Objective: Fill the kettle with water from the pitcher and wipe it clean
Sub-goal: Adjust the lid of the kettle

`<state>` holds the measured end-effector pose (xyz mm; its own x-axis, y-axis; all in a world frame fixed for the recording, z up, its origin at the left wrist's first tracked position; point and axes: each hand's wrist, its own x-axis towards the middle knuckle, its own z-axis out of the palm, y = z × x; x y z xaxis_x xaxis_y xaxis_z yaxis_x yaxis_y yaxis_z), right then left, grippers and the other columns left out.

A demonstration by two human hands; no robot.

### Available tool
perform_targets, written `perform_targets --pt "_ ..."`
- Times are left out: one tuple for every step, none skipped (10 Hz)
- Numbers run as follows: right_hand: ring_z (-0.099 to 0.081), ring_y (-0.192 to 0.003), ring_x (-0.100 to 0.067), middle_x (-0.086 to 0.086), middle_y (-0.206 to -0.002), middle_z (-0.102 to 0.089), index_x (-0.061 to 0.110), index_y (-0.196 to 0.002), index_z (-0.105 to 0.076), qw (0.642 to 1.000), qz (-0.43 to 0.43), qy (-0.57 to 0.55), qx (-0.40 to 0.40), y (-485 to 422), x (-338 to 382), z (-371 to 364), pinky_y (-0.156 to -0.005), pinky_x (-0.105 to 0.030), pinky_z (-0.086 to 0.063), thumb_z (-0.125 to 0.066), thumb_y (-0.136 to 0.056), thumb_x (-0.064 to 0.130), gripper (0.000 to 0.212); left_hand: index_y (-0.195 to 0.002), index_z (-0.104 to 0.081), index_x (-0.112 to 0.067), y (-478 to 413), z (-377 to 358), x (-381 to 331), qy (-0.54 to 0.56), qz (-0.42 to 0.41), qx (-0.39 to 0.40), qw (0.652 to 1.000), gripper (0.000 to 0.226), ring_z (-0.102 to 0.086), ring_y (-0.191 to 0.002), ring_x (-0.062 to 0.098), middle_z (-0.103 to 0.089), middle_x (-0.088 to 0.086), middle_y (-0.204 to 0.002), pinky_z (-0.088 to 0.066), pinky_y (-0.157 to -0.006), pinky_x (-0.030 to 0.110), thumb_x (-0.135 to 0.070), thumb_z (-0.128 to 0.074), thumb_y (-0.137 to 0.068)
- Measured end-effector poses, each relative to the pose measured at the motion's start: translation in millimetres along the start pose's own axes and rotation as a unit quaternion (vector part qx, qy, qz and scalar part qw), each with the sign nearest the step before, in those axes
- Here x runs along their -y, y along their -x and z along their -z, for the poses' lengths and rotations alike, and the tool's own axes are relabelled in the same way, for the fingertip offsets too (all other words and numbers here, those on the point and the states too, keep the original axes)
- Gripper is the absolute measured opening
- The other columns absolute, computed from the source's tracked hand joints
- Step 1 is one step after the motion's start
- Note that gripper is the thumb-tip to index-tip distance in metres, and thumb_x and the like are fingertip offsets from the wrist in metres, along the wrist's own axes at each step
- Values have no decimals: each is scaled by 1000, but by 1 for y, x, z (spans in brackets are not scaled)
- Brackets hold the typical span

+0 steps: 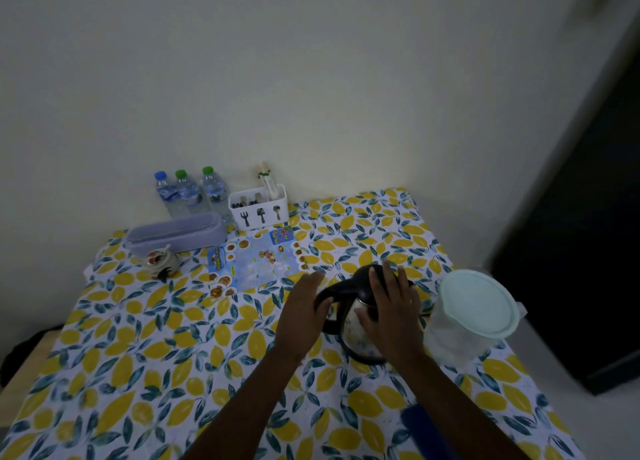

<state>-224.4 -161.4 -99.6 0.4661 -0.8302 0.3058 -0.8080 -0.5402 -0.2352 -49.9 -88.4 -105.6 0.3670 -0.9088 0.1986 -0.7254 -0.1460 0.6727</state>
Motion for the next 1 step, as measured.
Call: perform_targets --pt "-24 -142 -35 -9 -155 -27 17 -144 -30 1000 26 -16 1 -19 8 8 -104 -56 -37 -57 -82 51 75 -145 -35 -18 -6 21 1 -24 -40 -42 998 55 -13 -143 13 -31 1 -154 -19 -118 40 -34 -53 -96"
